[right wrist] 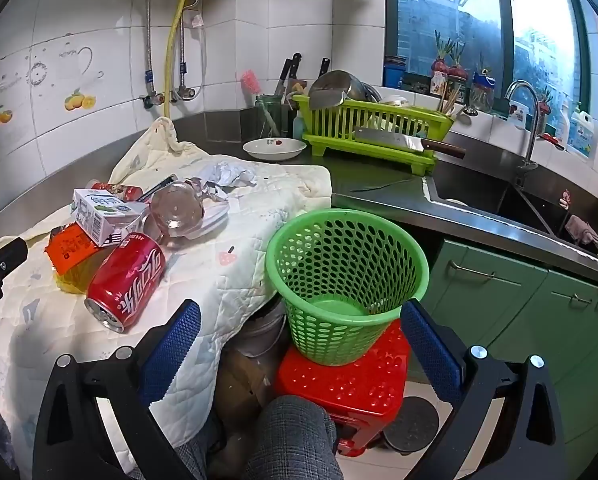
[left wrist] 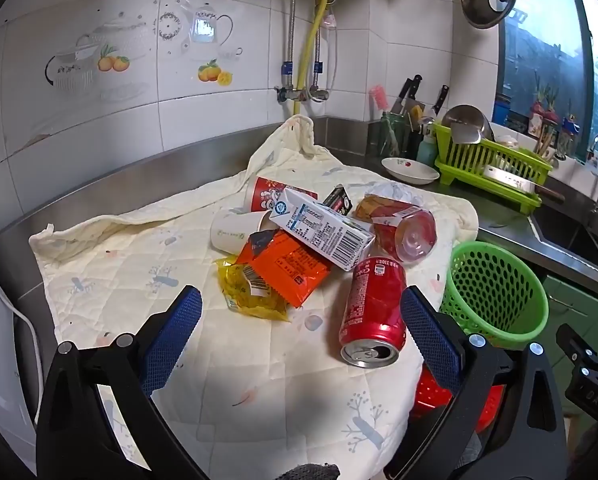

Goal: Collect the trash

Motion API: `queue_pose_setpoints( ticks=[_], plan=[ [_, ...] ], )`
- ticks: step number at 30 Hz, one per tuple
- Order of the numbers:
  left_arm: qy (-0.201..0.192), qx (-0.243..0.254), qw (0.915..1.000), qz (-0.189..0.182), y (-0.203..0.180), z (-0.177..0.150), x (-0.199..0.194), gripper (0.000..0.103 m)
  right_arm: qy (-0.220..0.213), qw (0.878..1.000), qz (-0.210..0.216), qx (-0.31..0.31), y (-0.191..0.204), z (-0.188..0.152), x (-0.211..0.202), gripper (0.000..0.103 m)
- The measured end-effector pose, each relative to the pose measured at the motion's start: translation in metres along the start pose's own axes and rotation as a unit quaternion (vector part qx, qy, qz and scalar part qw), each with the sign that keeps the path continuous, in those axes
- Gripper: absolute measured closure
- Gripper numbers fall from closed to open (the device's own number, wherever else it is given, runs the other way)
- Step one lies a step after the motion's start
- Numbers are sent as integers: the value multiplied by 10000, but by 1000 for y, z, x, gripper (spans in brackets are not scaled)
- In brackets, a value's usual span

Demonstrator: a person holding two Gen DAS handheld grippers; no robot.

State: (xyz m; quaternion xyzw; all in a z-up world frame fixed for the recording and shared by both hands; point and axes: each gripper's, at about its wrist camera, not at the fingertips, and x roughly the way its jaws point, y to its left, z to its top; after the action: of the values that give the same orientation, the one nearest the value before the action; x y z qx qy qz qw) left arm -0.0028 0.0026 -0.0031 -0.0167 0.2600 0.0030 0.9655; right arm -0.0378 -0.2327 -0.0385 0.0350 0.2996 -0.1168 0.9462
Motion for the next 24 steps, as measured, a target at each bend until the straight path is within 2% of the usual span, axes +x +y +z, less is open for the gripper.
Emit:
queue_pose_setpoints(
  ticks=[24],
  plan=[
    [40,-20,10000,-5,0,0,5,5,38,10000,-14,12,-3,-3,5,6]
  ],
)
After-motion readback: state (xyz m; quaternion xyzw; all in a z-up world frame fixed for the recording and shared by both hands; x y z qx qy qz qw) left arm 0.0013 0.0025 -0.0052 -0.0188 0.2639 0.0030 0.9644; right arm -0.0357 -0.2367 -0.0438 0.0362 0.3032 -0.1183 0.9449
